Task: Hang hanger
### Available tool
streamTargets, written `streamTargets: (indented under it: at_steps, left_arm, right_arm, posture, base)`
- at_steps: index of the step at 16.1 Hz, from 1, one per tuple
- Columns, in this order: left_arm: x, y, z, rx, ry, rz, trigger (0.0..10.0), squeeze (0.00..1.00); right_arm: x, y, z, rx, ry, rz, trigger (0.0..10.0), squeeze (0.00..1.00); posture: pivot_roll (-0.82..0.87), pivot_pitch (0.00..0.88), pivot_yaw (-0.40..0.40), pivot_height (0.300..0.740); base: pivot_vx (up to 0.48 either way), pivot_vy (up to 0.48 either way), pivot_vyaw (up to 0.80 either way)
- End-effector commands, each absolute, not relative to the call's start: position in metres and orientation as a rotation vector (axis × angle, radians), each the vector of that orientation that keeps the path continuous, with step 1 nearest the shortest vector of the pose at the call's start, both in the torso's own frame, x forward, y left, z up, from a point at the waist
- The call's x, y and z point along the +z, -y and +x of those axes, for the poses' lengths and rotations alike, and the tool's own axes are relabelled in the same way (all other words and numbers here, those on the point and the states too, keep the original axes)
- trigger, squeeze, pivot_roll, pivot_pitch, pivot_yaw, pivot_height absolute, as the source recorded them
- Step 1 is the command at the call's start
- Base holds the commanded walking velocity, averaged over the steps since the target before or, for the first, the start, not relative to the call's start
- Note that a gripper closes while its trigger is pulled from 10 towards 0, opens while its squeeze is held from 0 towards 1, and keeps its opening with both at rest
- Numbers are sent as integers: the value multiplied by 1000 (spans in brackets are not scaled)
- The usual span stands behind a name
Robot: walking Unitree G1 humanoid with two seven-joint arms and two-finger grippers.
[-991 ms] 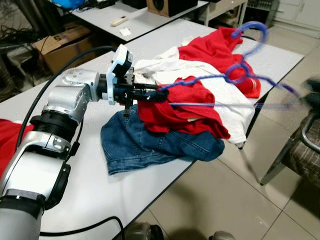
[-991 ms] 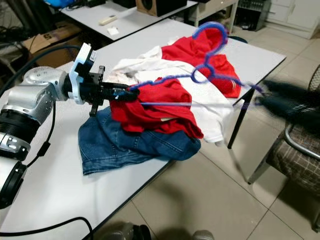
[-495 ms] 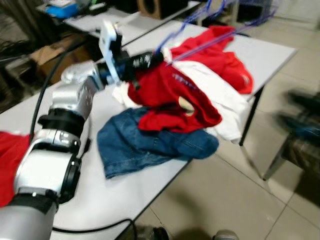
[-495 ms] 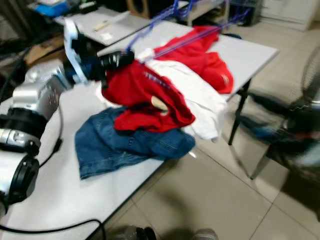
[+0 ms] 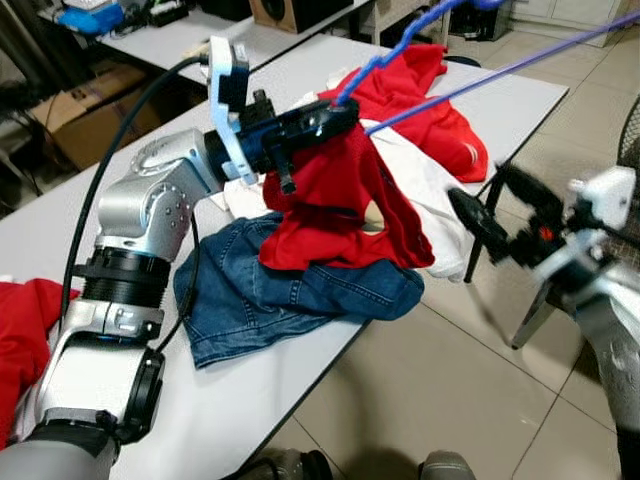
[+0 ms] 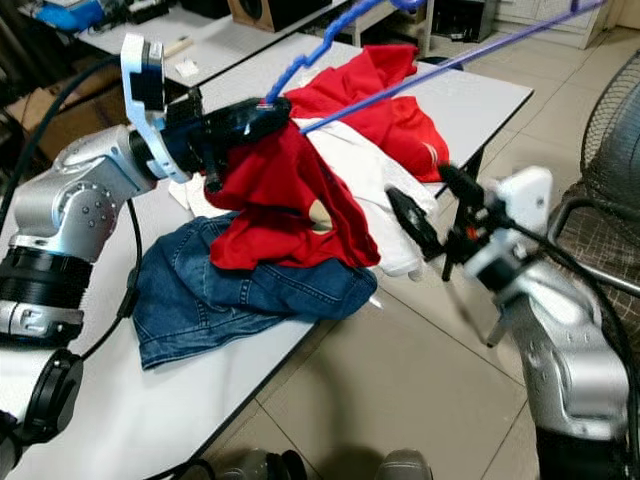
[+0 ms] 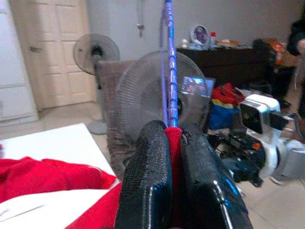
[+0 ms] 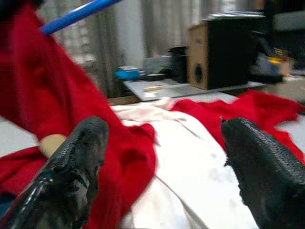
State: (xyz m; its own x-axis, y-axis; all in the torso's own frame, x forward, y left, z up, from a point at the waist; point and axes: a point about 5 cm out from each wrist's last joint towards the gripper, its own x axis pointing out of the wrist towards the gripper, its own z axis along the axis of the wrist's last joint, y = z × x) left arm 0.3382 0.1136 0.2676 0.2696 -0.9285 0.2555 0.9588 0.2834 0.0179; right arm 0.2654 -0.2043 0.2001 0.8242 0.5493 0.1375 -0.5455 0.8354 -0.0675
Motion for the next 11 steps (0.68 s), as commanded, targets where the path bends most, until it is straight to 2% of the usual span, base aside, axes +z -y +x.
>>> streamTargets:
  at_steps: [1, 5, 6, 8, 11]
  left_arm:
    - [278, -115, 332, -1264, 277, -174, 0, 0]
    - [281, -107, 318, -1325, 264, -185, 0, 0]
    - [280, -106, 315, -1332, 248, -179, 0, 0]
    - [277, -105, 314, -1337, 227, -163, 0, 0]
    - [278, -104, 312, -1340, 217, -160, 0, 0]
  right_arm:
    - [200, 195, 267, 667, 151, -42, 10000, 1000]
    - [207, 189, 288, 714, 178, -67, 10000, 1000]
    - [216, 186, 290, 774, 220, -7, 10000, 16]
    - [226, 185, 293, 833, 248, 66, 10000, 0]
    - [218, 192, 309, 814, 193, 28, 10000, 0]
  posture:
    - [-247, 0, 161, 740]
    - [-239, 0, 149, 740]
    - [-239, 0, 149, 740]
    - [-231, 0, 140, 740]
    - [-223, 0, 128, 740]
  base:
    - [0, 0, 0]
    - [0, 0, 0]
    - [0, 0, 0]
    - [0, 0, 0]
    - [0, 0, 0]
